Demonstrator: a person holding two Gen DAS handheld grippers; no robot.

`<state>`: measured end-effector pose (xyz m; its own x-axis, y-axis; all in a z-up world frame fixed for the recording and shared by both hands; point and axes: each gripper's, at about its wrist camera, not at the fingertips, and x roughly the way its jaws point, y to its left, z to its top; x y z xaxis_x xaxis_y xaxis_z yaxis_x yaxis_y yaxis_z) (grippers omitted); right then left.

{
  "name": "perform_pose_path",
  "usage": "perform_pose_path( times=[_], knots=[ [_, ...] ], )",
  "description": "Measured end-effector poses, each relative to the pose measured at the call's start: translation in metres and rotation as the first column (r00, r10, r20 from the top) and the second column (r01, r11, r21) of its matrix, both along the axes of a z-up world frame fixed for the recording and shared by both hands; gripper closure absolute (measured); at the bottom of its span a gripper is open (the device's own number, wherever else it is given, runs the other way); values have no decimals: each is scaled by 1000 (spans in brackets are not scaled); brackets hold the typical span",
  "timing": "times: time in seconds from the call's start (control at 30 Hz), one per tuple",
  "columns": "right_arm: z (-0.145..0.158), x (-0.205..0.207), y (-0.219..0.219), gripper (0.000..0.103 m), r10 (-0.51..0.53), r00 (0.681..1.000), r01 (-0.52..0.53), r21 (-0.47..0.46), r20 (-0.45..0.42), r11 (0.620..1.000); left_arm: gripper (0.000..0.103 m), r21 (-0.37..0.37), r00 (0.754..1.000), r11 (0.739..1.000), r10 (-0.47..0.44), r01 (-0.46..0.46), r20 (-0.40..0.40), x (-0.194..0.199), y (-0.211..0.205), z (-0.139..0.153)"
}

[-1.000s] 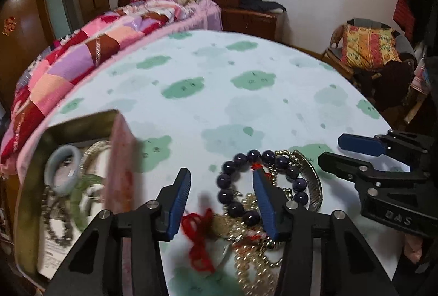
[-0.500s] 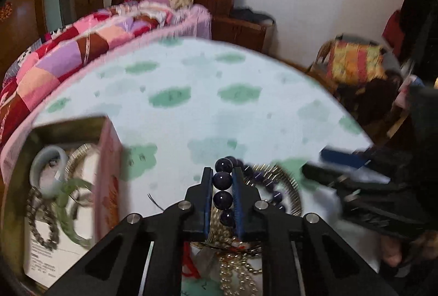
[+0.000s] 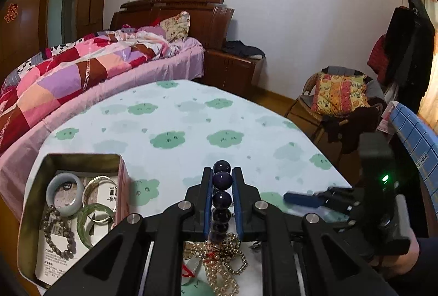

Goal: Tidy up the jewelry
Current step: 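Grasp the silver wristwatch with the right tool while the left holds the blue bracelet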

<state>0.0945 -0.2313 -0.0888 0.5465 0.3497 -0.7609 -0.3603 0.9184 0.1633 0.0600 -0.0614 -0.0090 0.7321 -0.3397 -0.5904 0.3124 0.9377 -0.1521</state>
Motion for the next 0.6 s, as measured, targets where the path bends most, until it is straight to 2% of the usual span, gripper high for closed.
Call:
perform_pose_path(
  times=[0.3,0.6],
  knots=[
    [-3,3,17,57,8,998,-8,0,-59,1000,90,23,1000,1000,11,-11,11,-1,1,0],
    [9,-26,23,57,63,997,-64,-16,-44,998,90,-4,1000,1000,10,-10,1,-6,3,-7]
  ],
)
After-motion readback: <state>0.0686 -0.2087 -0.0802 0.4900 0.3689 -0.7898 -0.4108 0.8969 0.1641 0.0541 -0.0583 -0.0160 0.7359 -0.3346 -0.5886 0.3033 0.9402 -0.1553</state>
